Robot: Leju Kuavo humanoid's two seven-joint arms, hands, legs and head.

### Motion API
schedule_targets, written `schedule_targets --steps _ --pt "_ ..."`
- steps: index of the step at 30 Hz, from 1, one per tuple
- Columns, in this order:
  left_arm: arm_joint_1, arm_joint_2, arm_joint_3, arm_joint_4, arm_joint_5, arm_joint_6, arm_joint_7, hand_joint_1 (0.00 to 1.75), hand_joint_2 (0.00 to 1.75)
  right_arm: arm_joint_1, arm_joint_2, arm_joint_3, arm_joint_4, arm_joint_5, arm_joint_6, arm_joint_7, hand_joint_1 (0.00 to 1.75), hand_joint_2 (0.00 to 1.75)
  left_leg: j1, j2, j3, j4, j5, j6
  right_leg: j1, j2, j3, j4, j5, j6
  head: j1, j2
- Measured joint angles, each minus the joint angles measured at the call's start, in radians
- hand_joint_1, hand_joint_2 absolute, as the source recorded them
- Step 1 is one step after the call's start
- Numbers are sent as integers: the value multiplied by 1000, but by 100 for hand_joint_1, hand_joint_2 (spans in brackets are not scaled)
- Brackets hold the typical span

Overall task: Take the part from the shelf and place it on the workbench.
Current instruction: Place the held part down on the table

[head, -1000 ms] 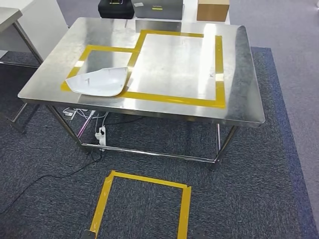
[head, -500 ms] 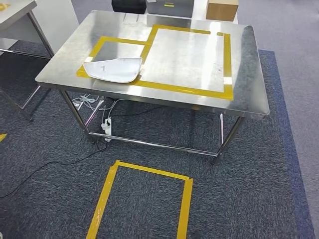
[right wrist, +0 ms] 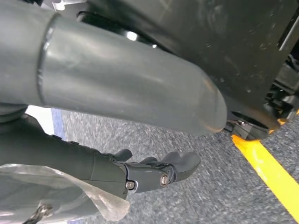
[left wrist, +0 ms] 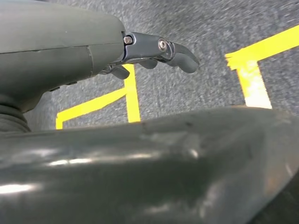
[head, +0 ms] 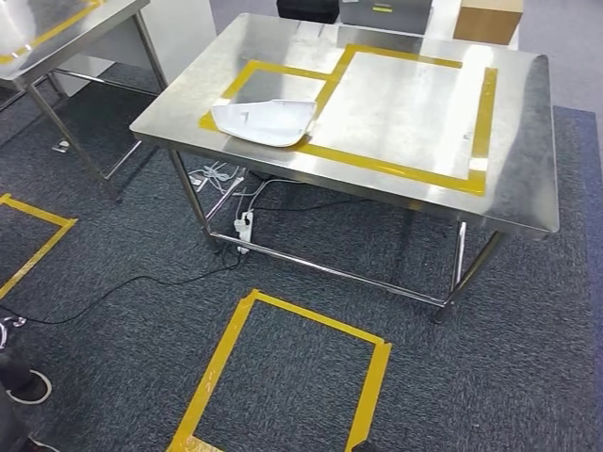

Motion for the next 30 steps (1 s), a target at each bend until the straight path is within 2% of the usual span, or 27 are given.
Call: schedule_targets --steps 2,3,4,6,7,8,10,11,12,13,14,15,16,17,18,19,20,21,22,23,24,25,26,27,28,29,30 --pt "1 0 -2 1 -1 0 0 0 0 -1 0 3 0 0 1 0 0 0 -5 39 70 -128 50 10 2 -20 3 2 -4 8 0 0" --pt "1 1 -3 1 -1 0 0 0 0 -1 0 4 1 1 1 0 0 0 -11 56 89 -170 62 18 4 -30 5 4 -5 13 1 0" --pt "1 1 -3 2 -2 0 0 0 0 -2 0 5 1 1 1 0 0 0 -16 67 95 -187 62 25 5 -39 5 4 -4 19 0 0" --pt "3 2 -3 4 -1 0 0 0 0 -5 0 6 1 1 2 1 0 0 -19 54 95 -201 61 37 6 -55 9 3 -4 30 0 0" --pt "3 3 -3 4 -1 0 0 0 0 -7 0 6 1 1 3 1 0 0 -16 42 98 -213 61 43 4 -44 5 7 -12 35 1 0" --pt "2 3 -3 4 -1 1 0 0 0 -9 0 6 1 1 4 1 0 0 -13 31 101 -225 63 50 3 -22 -5 27 -29 39 3 0" --pt "-1 2 -3 4 -1 1 0 0 0 -8 0 6 1 3 6 2 0 0 -10 10 101 -236 68 61 0 41 -58 130 -81 44 7 0" --pt "-2 1 -3 4 -1 1 0 0 0 -6 0 7 1 4 7 3 0 0 -11 -1 98 -236 69 63 0 60 -95 201 -107 44 7 0" --pt "-2 0 -3 4 -1 1 0 0 0 -4 0 7 1 5 7 3 0 0 -12 -12 96 -234 70 64 0 68 -128 260 -120 45 8 0" --pt "-1 0 -3 4 -1 2 0 0 0 -1 0 7 1 6 8 4 0 0 -13 -25 96 -233 70 65 1 72 -148 289 -115 45 8 0" --pt "0 0 -3 4 -1 2 0 0 0 1 0 8 1 6 8 4 0 0 -14 -38 95 -230 71 65 1 74 -151 280 -90 44 8 0" --pt "1 -1 -3 4 -1 3 0 0 0 3 0 9 1 7 9 4 0 0 -14 -51 95 -228 71 65 1 79 -136 233 -50 43 8 0" --pt "1 -2 -3 4 -2 4 0 0 0 4 -1 10 1 8 10 4 0 0 -14 -64 95 -224 70 64 0 96 -111 167 -10 40 8 0" --pt "0 -2 -4 4 -3 4 0 0 0 3 -1 11 1 9 11 4 0 0 -15 -76 91 -220 70 61 -3 124 -87 106 18 37 7 0" --pt "-1 -4 -4 4 -4 5 0 0 0 3 -1 12 1 10 13 4 0 0 -16 -87 85 -215 70 57 -5 148 -66 60 31 35 7 0" --pt "-2 -4 -4 4 -5 6 0 0 0 3 0 12 1 11 15 4 0 0 -15 -98 77 -211 72 50 -6 167 -57 37 31 32 7 0" --pt "-3 -5 -4 4 -5 6 0 0 0 2 0 13 2 12 16 5 0 0 -13 -110 69 -208 76 43 -6 170 -54 31 28 29 6 0" --pt "-1 -5 -4 5 -6 7 1 0 0 2 0 13 2 12 17 5 0 0 -11 -123 61 -207 80 36 -6 159 -52 28 28 25 6 0" --pt "0 -5 -5 5 -7 7 1 0 0 2 0 13 2 13 18 6 0 0 -10 -120 56 -203 79 30 -7 145 -52 25 31 19 6 0" --pt "2 -4 -5 5 -7 7 2 0 0 3 1 13 2 13 18 6 0 0 -10 -104 47 -187 69 24 -8 131 -51 22 35 14 3 0" --pt "2 -4 -6 6 -7 7 2 0 0 4 2 13 2 13 19 6 0 0 -11 -79 31 -152 47 19 -10 115 -50 18 36 9 0 0" --pt "0 -4 -7 6 -10 7 2 0 0 4 2 13 2 13 20 5 0 0 -10 -49 6 -96 15 14 -9 97 -49 17 37 6 -4 0" --pt "-2 -4 -9 6 -16 7 3 0 0 6 2 13 2 13 21 5 0 0 -9 -28 -25 -27 -20 9 -8 79 -49 17 36 4 -7 0" --pt "-3 -4 -12 6 -24 6 4 0 0 7 2 13 2 14 22 5 0 0 -5 -18 -53 36 -45 4 -7 61 -50 17 35 3 -7 0" --pt "-2 -4 -16 6 -32 5 6 0 0 7 2 13 2 14 22 6 0 0 -2 -13 -69 74 -54 1 -7 45 -50 17 34 3 -8 0" --pt "0 -4 -19 6 -37 4 8 0 0 6 2 13 2 14 23 6 0 0 1 -9 -67 75 -44 -2 -7 30 -49 18 33 4 -8 0" --pt "2 -4 -22 6 -39 3 10 0 0 5 2 13 2 15 23 6 0 0 3 -4 -44 35 -16 -3 -7 17 -48 18 32 5 -8 0"
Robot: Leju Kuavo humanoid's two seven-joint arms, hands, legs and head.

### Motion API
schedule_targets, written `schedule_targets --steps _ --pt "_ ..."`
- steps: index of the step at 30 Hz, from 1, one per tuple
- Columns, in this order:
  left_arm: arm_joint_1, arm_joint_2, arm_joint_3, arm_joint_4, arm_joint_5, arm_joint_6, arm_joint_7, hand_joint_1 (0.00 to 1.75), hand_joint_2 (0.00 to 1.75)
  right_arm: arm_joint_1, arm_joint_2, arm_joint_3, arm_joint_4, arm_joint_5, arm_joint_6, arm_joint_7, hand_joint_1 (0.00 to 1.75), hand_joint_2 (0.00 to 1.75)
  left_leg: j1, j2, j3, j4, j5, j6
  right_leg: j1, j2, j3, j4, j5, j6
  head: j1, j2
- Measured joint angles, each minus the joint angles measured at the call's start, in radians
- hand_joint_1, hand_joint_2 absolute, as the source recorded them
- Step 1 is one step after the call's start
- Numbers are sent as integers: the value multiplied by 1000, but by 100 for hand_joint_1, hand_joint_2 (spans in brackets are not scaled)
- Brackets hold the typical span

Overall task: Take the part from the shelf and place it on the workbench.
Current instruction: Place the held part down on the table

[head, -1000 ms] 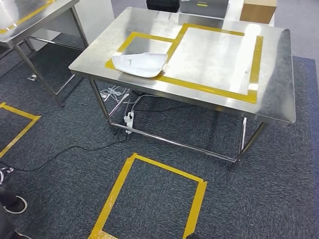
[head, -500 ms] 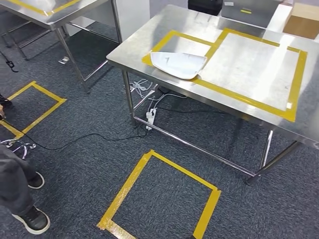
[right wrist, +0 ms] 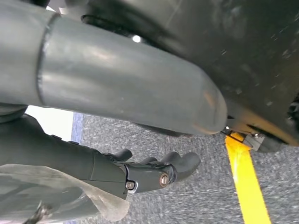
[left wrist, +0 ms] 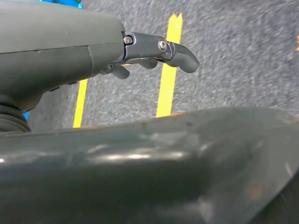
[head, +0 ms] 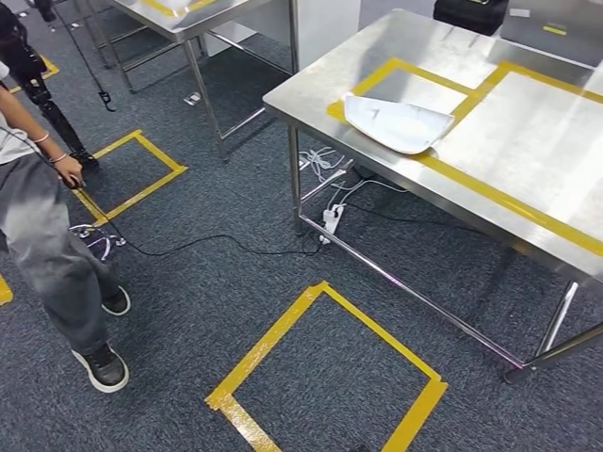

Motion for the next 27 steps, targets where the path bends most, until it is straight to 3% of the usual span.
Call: schedule_targets --steps 1,3,5,6,7,9,11,12,13,14,15,16,18,20,22,24,26,27 --pt "1 0 -2 0 0 0 1 0 0 -2 0 0 0 0 0 0 0 0 1 13 37 -68 36 0 0 -12 2 0 -2 2 0 0" --pt "-2 1 -3 0 0 0 1 0 0 -4 0 0 0 1 0 -1 0 0 -5 54 102 -195 79 7 4 -33 6 1 -7 11 -1 0" --pt "-4 1 -5 0 -2 0 2 0 0 -6 0 0 0 1 1 -1 0 0 -13 71 118 -237 80 20 9 -52 8 2 -10 22 1 0" --pt "-3 1 -5 0 -2 0 2 0 0 -9 0 0 0 1 2 0 0 0 -14 62 114 -239 82 28 9 -62 11 1 -10 27 1 0" --pt "-1 2 -5 0 -2 0 2 0 0 -11 0 0 0 1 3 2 0 0 -14 52 113 -241 84 35 7 -57 10 2 -14 34 2 0" --pt "1 2 -5 0 -2 -2 3 0 0 -12 1 0 0 1 5 5 0 0 -11 33 113 -247 90 50 2 -12 -7 41 -46 41 5 0" --pt "-3 1 -5 0 -2 -4 3 0 0 -9 1 0 0 2 7 7 0 0 -11 13 111 -249 94 61 1 41 -63 158 -108 41 10 0" --pt "-5 1 -5 0 -3 -5 3 0 0 -7 1 0 0 2 8 8 0 0 -12 1 109 -249 95 63 2 50 -98 228 -134 40 11 0" --pt "-5 0 -6 0 -3 -6 4 0 0 -5 1 0 0 3 8 8 0 0 -14 -12 109 -249 95 64 3 54 -125 277 -145 39 11 0" --pt "-4 0 -6 0 -3 -7 4 0 0 -3 1 0 0 4 9 9 0 0 -15 -26 109 -248 95 65 3 56 -137 291 -135 38 11 0" --pt "-4 0 -6 0 -4 -7 5 0 0 -2 0 0 0 4 10 9 0 0 -16 -40 110 -247 95 65 3 58 -131 265 -106 36 11 0" --pt "-3 0 -6 0 -4 -7 5 0 0 -2 0 0 0 4 11 9 0 0 -16 -53 110 -245 94 64 2 66 -107 206 -66 34 11 0" --pt "-5 -1 -7 0 -5 -7 5 0 0 -3 0 0 0 5 13 9 0 0 -16 -79 104 -235 92 58 -3 119 -53 82 -13 30 10 0" --pt "-7 -1 -8 0 -6 -7 5 0 0 -4 0 0 0 5 16 10 0 0 -13 -102 92 -226 93 45 -5 157 -29 33 -6 27 9 0" --pt "-6 -1 -10 1 -7 -8 5 0 0 -4 0 0 0 6 17 11 0 0 -9 -122 84 -225 97 32 -3 138 -25 28 -2 21 10 0" --pt "-4 0 -11 1 -9 -9 6 0 0 -4 0 0 0 6 18 12 0 0 -10 -88 69 -193 77 22 -4 108 -21 22 1 10 5 0" --pt "-7 0 -12 1 -14 -10 7 0 0 -3 0 0 0 6 22 12 0 0 -12 -28 20 -87 19 14 -2 74 -18 19 0 3 0 0" --pt "-8 0 -13 1 -16 -10 7 0 0 -3 0 0 0 6 23 13 0 0 -10 -14 -11 -20 -11 10 0 57 -17 19 -1 0 -2 0"
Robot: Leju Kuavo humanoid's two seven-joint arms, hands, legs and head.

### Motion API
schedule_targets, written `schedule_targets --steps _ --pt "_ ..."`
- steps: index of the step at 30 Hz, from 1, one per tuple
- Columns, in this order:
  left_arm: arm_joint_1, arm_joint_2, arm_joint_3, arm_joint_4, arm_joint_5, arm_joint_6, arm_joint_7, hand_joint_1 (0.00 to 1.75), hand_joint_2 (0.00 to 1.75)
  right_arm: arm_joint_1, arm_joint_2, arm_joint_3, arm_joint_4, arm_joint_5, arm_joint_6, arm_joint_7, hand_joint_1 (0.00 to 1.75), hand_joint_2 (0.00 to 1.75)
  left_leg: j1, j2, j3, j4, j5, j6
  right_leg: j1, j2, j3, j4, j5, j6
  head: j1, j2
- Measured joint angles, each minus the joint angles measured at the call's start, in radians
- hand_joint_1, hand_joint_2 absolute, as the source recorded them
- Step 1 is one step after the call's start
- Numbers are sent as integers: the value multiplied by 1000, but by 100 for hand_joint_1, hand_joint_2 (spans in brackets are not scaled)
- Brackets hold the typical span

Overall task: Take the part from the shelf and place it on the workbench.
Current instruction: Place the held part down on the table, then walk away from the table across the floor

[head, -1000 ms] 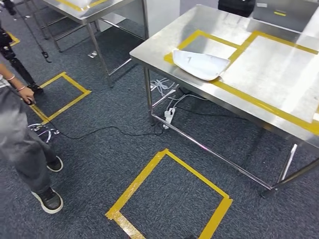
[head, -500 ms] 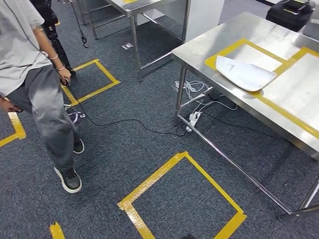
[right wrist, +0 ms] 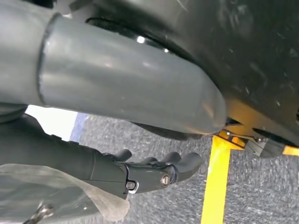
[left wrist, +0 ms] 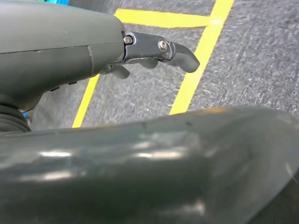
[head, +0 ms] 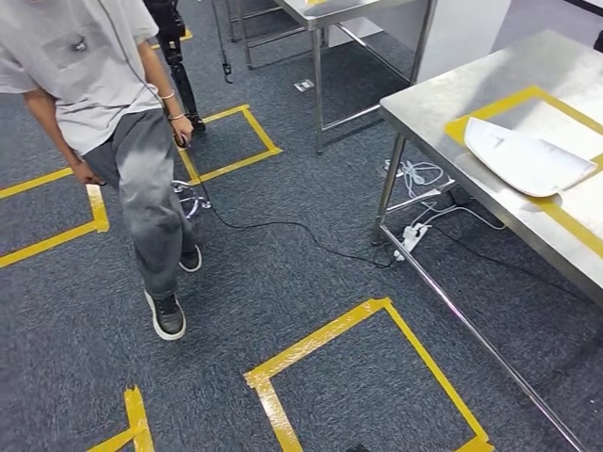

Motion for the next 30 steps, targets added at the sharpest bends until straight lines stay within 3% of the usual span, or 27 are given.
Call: schedule_targets --steps 1,2,3,4,6,8,10,11,13,15,16,17,18,19,21,23,24,25,26,28,30 --pt "0 0 0 0 -1 0 0 0 0 1 0 0 0 0 1 1 0 0 2 6 -24 52 -18 -2 1 -17 1 0 -2 -1 0 0" --pt "2 0 0 0 -1 1 0 0 0 1 0 0 0 1 1 2 0 0 3 8 -32 73 -17 -3 2 -33 1 0 -3 -1 0 0" --pt "4 0 0 0 -1 1 0 0 0 0 0 0 0 1 2 2 0 0 4 10 -21 54 2 -3 2 -47 3 0 -5 -1 0 0" --pt "5 0 0 0 -1 1 0 0 0 -1 0 0 0 1 2 2 0 0 4 17 8 1 35 -1 2 -59 6 0 -7 0 0 0" --pt "5 1 0 0 -1 2 0 0 0 -2 0 0 0 1 3 2 0 0 -3 63 76 -134 87 9 5 -80 13 1 -13 6 -1 0" --pt "1 2 0 0 -2 3 0 0 0 -3 0 0 0 2 3 2 0 0 -15 96 105 -198 97 21 10 -100 16 0 -18 16 0 0" --pt "3 3 0 0 -2 3 -1 0 0 -6 0 0 0 2 3 2 0 0 -18 81 104 -204 96 33 10 -119 23 -4 -22 27 1 0" --pt "5 4 0 0 -2 3 -1 0 0 -7 0 0 0 2 3 2 0 0 -16 70 105 -209 98 40 9 -110 23 -1 -28 32 2 0" --pt "5 4 0 0 -4 4 0 0 0 -7 0 0 -1 2 3 2 0 0 -11 48 110 -219 104 54 5 -59 -1 53 -65 38 6 0" --pt "3 3 -2 0 -8 5 2 0 0 -4 0 0 -1 2 3 3 0 0 -11 24 108 -219 106 62 3 -11 -68 184 -126 40 10 0" --pt "2 2 -3 0 -9 5 5 0 0 -3 0 0 0 3 3 3 0 0 -12 11 108 -219 106 64 3 -4 -103 246 -145 40 10 0" --pt "2 2 -3 0 -10 6 8 0 0 -1 0 0 0 3 3 3 0 0 -13 -3 109 -219 106 64 4 -2 -126 279 -145 40 10 0" --pt "3 2 -3 0 -10 6 10 0 0 -1 0 0 0 3 3 3 0 0 -13 -17 111 -218 106 64 4 0 -132 274 -124 40 10 0" --pt "4 2 -4 0 -10 6 12 0 0 -1 0 0 -1 4 3 4 0 0 -14 -31 112 -218 105 64 4 4 -119 231 -87 38 10 0" --pt "4 0 -4 0 -9 9 13 0 0 -1 0 0 0 4 4 5 0 0 -14 -58 111 -212 102 59 0 46 -68 97 -13 33 10 0" --pt "2 -1 -4 0 -10 12 12 0 0 -1 0 0 0 5 9 7 0 0 -12 -81 103 -205 100 48 -2 88 -34 22 9 27 9 0" --pt "3 -2 -4 0 -11 13 11 0 0 -2 0 0 0 5 12 9 0 0 -10 -92 99 -204 102 41 -1 91 -29 14 6 23 9 0" --pt "4 -2 -4 0 -12 13 10 0 0 -2 0 0 0 5 14 10 0 0 -7 -104 96 -204 104 35 1 81 -24 12 7 19 9 0" --pt "6 -2 -4 0 -13 14 10 0 0 -3 0 0 0 5 16 11 0 0 -5 -103 94 -202 102 29 2 68 -21 8 9 13 9 0" --pt "6 -1 -4 0 -16 14 9 0 0 -2 1 0 0 4 22 12 0 0 -7 -66 74 -157 74 20 1 40 -13 -1 12 2 5 0" --pt "3 -2 -5 0 -19 15 6 0 0 -1 1 0 0 3 29 14 0 0 -6 -14 19 -40 13 11 3 8 -8 -4 9 -5 1 0"
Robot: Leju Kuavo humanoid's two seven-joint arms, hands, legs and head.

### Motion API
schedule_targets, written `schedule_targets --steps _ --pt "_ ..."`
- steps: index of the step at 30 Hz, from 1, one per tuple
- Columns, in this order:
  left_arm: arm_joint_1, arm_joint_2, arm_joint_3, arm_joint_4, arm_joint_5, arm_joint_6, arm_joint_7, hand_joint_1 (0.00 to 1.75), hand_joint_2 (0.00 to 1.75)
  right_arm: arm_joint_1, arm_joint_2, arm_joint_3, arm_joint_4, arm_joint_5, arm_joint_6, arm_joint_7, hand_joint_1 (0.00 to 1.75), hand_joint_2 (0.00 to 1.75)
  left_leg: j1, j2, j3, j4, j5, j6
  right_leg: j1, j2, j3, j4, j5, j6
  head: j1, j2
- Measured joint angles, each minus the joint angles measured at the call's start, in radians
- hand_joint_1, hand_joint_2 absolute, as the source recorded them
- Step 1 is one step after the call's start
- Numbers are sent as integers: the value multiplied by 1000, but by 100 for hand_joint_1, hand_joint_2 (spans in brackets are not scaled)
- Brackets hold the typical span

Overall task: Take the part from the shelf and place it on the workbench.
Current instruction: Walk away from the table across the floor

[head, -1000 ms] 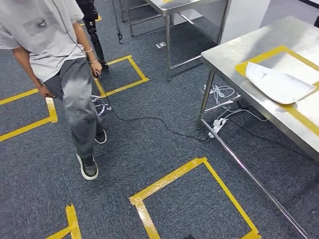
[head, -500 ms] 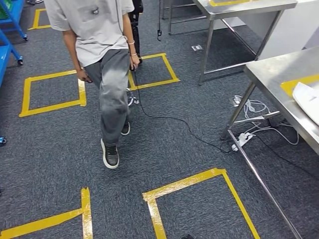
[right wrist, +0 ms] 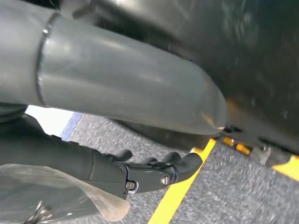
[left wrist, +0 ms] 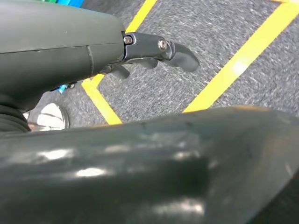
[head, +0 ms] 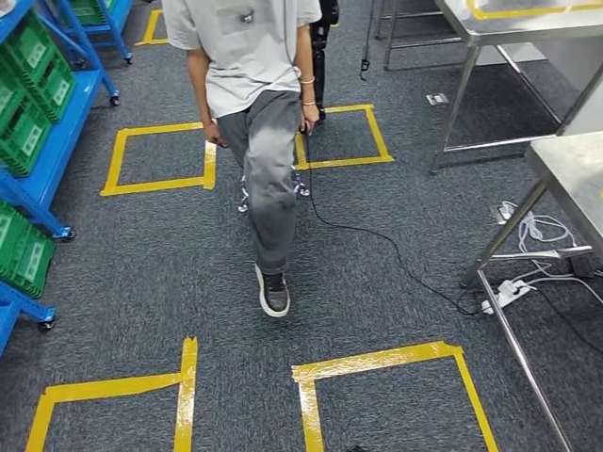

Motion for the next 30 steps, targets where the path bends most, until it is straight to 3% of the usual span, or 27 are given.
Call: schedule_targets --steps 2,3,5,7,9,11,13,15,17,18,19,21,22,24,26,28,30 --pt "0 0 -1 0 -4 -1 -4 0 0 1 -1 0 0 -1 5 3 0 0 5 18 -49 102 -34 -6 2 -32 3 0 -5 -2 -1 0" --pt "2 0 -1 0 -7 -2 -5 0 0 1 -1 0 0 0 5 4 0 0 7 21 -50 107 -25 -7 2 -46 5 0 -7 -2 -1 0" --pt "5 0 -2 0 -12 -5 -6 0 0 0 -1 0 0 0 6 4 0 0 10 36 2 7 39 -6 2 -70 14 0 -14 1 -1 0" --pt "2 0 -4 0 -17 -6 -6 0 0 -1 -1 0 0 0 6 3 0 0 2 76 66 -116 82 1 6 -91 21 1 -22 9 -1 0" --pt "0 -1 -7 0 -22 -6 -10 0 0 -4 -1 0 0 1 8 4 0 0 -8 97 85 -159 82 11 10 -109 26 1 -28 19 2 0" --pt "3 -1 -11 0 -24 -4 -21 0 0 -10 -1 0 0 7 13 5 0 0 -9 79 86 -166 83 23 7 -121 33 -1 -34 30 4 0" --pt "3 -2 -12 0 -24 -1 -30 0 0 -13 -1 0 -1 11 16 2 0 0 -4 59 93 -177 87 37 3 -85 21 31 -60 39 7 0" --pt "-1 -4 -12 0 -22 1 -32 0 0 -12 -1 0 -1 11 16 0 0 0 -2 37 96 -181 89 47 2 -31 -35 143 -115 42 12 0" --pt "-2 -8 -12 0 -17 0 -28 0 0 -9 -3 0 -1 11 20 7 0 0 -3 12 96 -180 87 50 2 -12 -103 262 -152 42 13 0" --pt "-1 -10 -12 0 -12 0 -25 0 0 -9 -4 0 -1 11 24 12 0 0 -4 -1 98 -180 87 51 3 -10 -119 279 -143 42 13 0" --pt "0 -10 -11 0 -7 0 -21 0 0 -8 -6 0 -1 12 29 18 0 0 -3 -16 99 -179 86 50 2 -7 -116 256 -113 41 13 0" --pt "2 -11 -10 0 -2 0 -17 0 0 -5 -10 0 -1 13 36 27 0 0 -1 -44 102 -175 82 44 -1 22 -70 135 -35 39 13 0" --pt "1 -11 -9 0 -2 0 -16 0 0 -3 -11 0 -1 13 38 29 0 0 -1 -58 99 -170 80 40 -4 43 -45 75 -12 38 13 0" --pt "0 -11 -9 0 -2 0 -16 0 0 -2 -12 0 0 14 40 30 0 0 0 -78 91 -163 79 28 -5 72 -18 22 -6 35 12 0" --pt "4 -10 -9 0 -1 0 -15 0 0 -3 -12 0 0 14 41 31 0 0 4 -93 84 -162 81 18 -3 57 -12 18 -6 26 12 0" --pt "5 -10 -8 0 2 0 -13 0 0 -3 -12 0 0 14 40 31 0 0 2 -56 72 -134 63 10 -3 33 -7 14 -5 16 8 0" --pt "3 -9 -5 0 9 0 -7 0 0 -1 -12 0 0 16 29 22 0 0 0 1 27 -34 10 2 -1 2 -2 12 -8 6 3 0"
